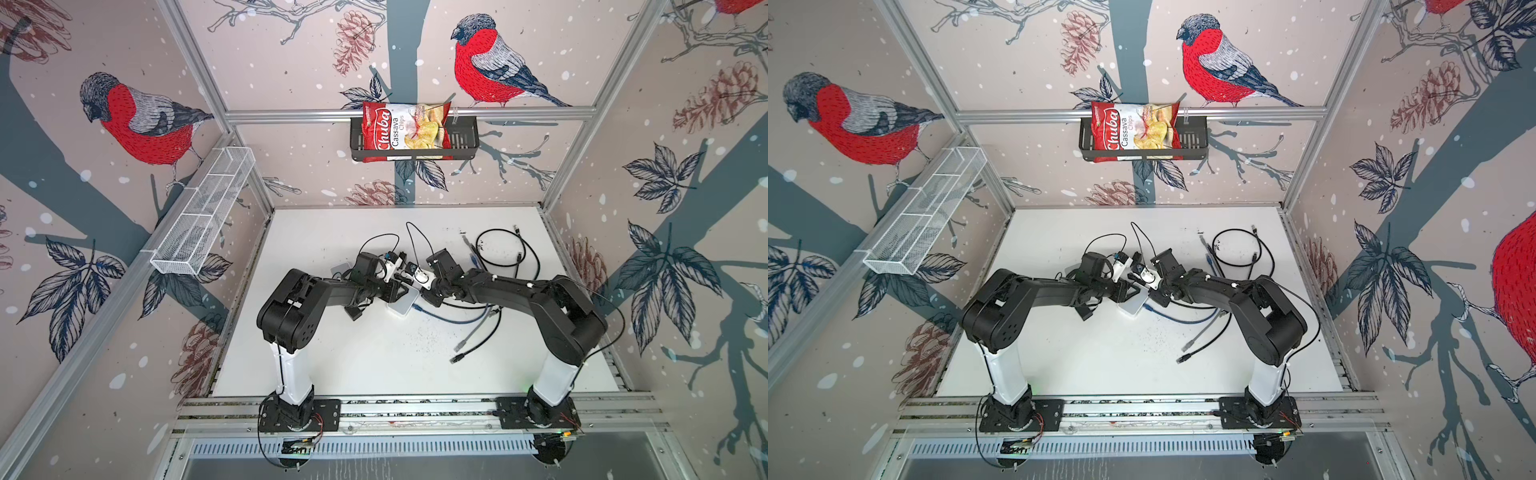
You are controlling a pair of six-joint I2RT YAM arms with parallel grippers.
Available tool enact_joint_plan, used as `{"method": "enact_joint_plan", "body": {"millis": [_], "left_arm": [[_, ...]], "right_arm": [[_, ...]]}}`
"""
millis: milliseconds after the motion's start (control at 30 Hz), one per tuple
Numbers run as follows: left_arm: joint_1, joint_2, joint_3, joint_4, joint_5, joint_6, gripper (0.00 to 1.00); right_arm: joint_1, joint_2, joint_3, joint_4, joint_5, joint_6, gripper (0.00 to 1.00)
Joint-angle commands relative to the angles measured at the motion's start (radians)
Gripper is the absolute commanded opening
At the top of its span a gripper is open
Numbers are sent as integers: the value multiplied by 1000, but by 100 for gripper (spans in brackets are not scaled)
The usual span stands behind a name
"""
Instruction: Insert the plug into the switch port
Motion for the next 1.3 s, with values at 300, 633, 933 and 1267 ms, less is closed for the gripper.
{"method": "enact_joint_plan", "body": {"millis": [300,633,933,1267], "left_arm": [[22,-20,-34,-156,-67,-22,43],[22,-22,-29,-160,-62,-19,43],[22,-22,-29,-160,-56,-17,43],[24,-22,-28,-163,-65,-15,43]], "right_arm": [[3,16,2,-57,9,-67,34],[34,57,3,-39,60,-66,33],[50,79,9,-42,124,-81,22],[7,56,35,-103,44,-98,7]]}}
